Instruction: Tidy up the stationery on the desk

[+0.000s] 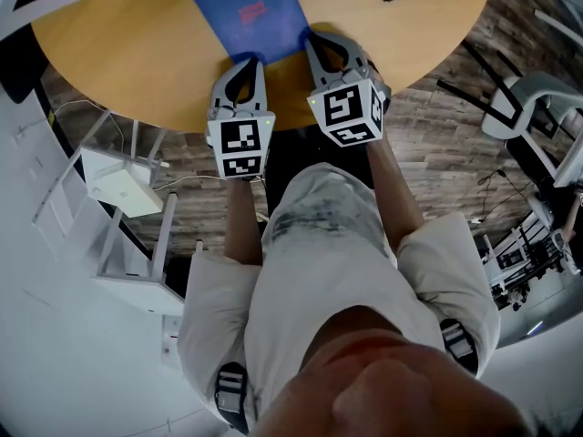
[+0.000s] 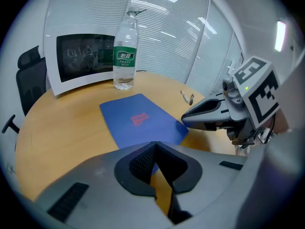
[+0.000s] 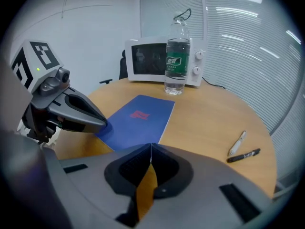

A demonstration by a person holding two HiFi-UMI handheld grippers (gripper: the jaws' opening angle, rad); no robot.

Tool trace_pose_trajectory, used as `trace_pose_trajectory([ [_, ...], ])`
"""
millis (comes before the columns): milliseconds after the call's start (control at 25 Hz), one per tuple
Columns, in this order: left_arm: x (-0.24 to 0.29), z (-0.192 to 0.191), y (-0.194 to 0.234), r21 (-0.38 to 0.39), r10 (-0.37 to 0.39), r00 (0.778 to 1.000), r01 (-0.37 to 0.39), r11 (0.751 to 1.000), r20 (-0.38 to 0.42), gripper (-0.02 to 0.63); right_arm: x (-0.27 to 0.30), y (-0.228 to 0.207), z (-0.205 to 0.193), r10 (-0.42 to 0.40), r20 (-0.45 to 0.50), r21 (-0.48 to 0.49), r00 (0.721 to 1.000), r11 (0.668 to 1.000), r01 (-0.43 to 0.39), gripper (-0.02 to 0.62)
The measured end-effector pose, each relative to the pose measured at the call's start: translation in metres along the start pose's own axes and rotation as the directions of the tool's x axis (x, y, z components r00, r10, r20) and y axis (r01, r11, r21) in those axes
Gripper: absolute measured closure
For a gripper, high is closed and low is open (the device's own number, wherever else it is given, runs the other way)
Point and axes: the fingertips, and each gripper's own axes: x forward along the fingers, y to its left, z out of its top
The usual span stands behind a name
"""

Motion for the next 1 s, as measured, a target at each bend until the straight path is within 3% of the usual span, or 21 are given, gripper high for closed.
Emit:
trace_pose_trajectory([
  [400, 0.017, 0.061, -0.010, 0.106, -0.143, 0.989, 0.138, 0.985, 0.046, 0.598, -0.018, -0.053, 0.015, -0.156, 0.005, 0.149, 0.988, 0.977, 0.153, 0.531],
  [760, 0.047, 0.107, -0.047, 0.238, -0.319, 0.947, 0.303, 0.923, 0.031, 0.598, -0.037, -0.125, 0.002, -0.351, -0.060, 0.300, 0.934, 0.886, 0.352, 0.531],
  [1000, 0.064, 0.121, -0.061, 0.271, -0.361, 0.932, 0.342, 0.900, 0.025, 0.598, -0.036, -0.155, -0.005, -0.387, -0.107, 0.340, 0.916, 0.851, 0.400, 0.529],
])
